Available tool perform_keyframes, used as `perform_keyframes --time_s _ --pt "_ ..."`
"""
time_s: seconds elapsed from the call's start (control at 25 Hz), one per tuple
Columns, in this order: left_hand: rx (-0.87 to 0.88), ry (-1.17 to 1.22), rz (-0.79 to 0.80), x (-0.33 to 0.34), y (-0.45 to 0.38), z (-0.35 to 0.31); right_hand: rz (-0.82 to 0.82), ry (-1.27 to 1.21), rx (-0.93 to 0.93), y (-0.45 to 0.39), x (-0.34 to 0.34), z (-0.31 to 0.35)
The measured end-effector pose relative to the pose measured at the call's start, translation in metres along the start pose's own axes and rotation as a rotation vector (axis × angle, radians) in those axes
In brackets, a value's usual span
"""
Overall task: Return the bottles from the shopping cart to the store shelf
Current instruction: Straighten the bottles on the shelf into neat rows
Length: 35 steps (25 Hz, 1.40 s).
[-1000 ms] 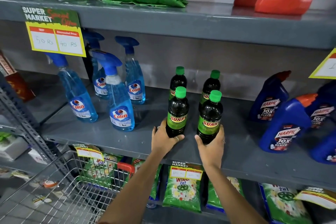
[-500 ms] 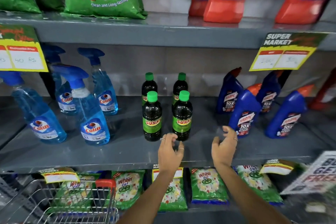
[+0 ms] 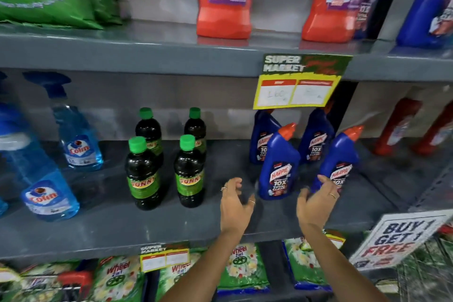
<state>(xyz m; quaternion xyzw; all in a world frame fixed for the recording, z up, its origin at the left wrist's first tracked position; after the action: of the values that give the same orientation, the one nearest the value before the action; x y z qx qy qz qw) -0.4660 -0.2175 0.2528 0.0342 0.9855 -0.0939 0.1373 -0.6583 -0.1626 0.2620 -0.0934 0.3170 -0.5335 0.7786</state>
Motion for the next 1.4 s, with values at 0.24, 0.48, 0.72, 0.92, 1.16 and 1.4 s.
perform_keyframes --time_s 0.24,0.48,0.72,0.92,1.16,1.4 --pt "0.037 0.095 -0.122 0.071 0.005 -0.025 -0.073 0.015 0.071 -0.041 -0.018 -0.039" --pt "-0.102 -0.033 -0.312 0.109 -0.006 -0.039 0.077 -0.29 0.214 -0.054 -0.004 -0.057" --pt "-0.173 -0.097 -0.392 0.118 -0.013 -0.037 0.09 -0.206 0.168 -0.059 -0.002 -0.062" --pt "-0.152 -0.088 -0.336 0.121 -0.009 -0.036 0.143 -0.099 0.157 -0.057 0.001 -0.058" --pt "-0.157 -0.09 -0.335 0.128 -0.004 -0.035 0.144 -0.089 0.153 -0.057 0.001 -0.057" --pt "-0.168 -0.09 -0.339 0.128 -0.003 -0.033 0.14 -0.081 0.168 -0.057 0.001 -0.06"
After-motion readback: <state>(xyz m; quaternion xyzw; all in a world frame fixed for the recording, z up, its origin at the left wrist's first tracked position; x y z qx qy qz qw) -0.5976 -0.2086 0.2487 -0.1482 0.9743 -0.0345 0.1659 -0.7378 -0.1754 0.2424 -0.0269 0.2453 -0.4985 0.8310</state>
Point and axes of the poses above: each hand's wrist, its own y-axis away from the middle knuckle, its own x-axis out of the palm, z = x × y, the point moved 4 cm from there along -y, towards the middle knuckle
